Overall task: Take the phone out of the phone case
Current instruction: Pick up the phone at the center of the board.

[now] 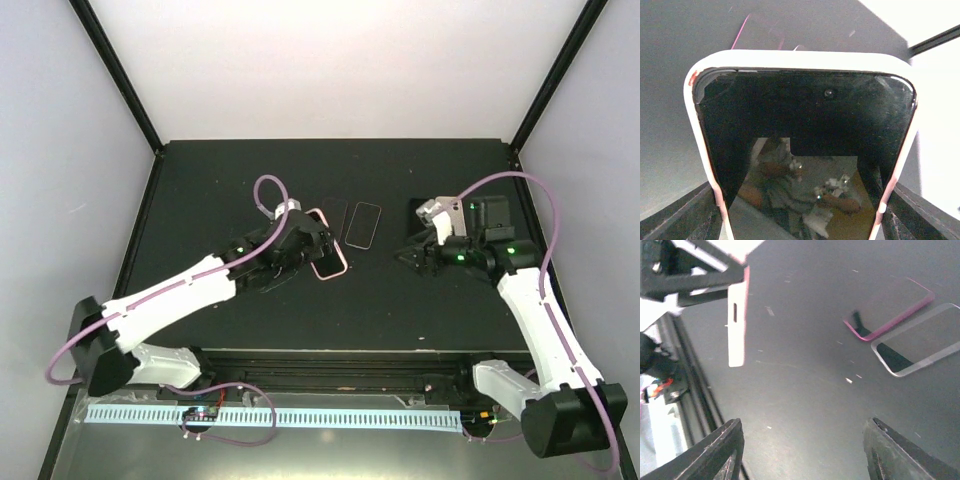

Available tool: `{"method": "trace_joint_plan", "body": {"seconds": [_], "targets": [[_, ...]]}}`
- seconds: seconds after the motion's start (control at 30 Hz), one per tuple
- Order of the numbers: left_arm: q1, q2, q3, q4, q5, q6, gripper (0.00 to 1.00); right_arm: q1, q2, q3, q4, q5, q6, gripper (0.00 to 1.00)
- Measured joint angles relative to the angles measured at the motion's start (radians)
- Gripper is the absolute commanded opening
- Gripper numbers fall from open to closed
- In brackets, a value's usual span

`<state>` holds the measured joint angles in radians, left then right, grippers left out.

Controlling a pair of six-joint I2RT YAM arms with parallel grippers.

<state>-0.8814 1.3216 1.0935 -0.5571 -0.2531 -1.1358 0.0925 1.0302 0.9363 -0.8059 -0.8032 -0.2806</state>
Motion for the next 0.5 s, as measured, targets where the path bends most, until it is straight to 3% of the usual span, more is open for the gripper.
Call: {"method": "trace_joint_plan", "body": {"seconds": [0.17, 0.5], "targets": [[-0.043, -0.113, -0.025, 0.13, -0.11, 0.005, 0.55, 0.196, 0.038, 0.058, 0.067, 0.001, 0.085, 0.61], [-0.076, -0.164, -0.109, 0.192, -0.17, -0.049, 0.56, 0.404, 0.215, 0.208, 0.165, 0.069, 0.212, 0.53]]}}
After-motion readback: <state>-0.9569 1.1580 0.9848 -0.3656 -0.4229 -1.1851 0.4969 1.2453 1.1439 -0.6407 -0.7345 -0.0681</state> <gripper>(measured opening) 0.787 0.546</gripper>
